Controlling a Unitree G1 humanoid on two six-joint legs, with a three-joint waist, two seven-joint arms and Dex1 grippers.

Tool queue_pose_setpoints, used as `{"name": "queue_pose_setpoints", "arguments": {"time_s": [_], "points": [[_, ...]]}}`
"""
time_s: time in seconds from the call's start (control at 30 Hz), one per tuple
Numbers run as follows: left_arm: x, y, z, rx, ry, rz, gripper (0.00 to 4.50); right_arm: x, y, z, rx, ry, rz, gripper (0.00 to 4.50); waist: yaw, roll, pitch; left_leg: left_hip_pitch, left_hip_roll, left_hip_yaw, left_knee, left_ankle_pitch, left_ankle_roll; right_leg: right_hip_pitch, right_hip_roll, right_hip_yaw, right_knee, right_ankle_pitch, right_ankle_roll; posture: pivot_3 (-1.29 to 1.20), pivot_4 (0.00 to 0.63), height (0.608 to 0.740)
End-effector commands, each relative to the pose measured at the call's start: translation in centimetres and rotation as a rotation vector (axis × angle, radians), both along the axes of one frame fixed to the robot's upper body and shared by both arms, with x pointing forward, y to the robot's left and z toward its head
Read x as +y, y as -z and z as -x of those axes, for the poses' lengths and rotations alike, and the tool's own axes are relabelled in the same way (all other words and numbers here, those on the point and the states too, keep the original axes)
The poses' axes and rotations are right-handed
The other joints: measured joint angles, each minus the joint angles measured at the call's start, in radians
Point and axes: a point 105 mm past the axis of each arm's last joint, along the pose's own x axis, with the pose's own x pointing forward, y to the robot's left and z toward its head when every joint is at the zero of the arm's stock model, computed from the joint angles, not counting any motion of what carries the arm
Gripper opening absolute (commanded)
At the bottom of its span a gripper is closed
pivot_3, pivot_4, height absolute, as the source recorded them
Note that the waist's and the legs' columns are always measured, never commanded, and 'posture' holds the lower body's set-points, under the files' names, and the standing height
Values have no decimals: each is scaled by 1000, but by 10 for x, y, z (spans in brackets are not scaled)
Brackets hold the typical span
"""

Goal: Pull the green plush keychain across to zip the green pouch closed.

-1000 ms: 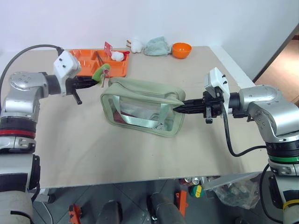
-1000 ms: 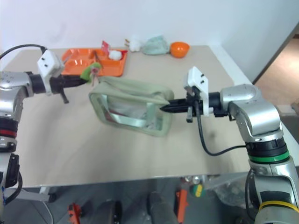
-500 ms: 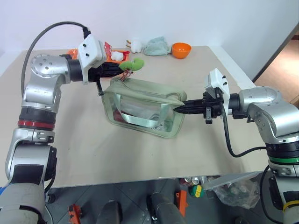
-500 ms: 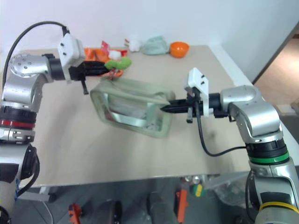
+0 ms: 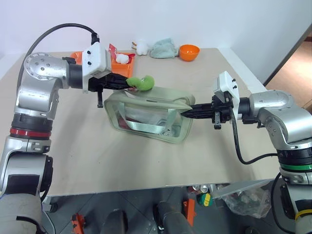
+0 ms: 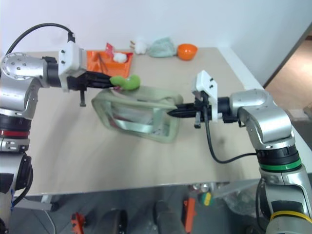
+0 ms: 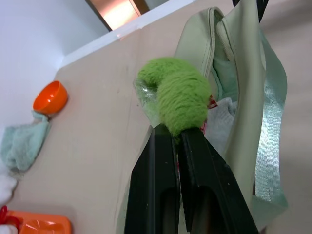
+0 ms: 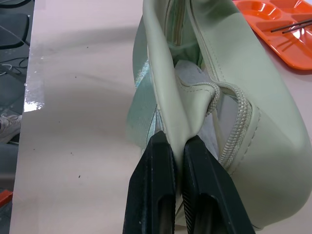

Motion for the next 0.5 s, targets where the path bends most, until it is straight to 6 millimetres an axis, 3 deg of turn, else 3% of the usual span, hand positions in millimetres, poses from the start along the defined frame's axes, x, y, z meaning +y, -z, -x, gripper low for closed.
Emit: {"name": "queue_pose_setpoints", "arguments": {"time_s": [0.03,0.33,0.5], "points": [[7,-6,1,12,-30,10,1186,4,-17,4,-76,-33,-15,0,0,0,0,0,0,0,0,0,0,0,0,0,0,0,0,0,150,740],[10,-41,1,-19,-48,182,4427,6,-18,4,-76,-40,-12,0,0,0,0,0,0,0,0,0,0,0,0,0,0,0,0,0,150,740],[31,-61,-5,0,-126,313,4472,7,-17,4,-73,-46,-14,0,0,0,0,0,0,0,0,0,0,0,0,0,0,0,0,0,150,740]]}}
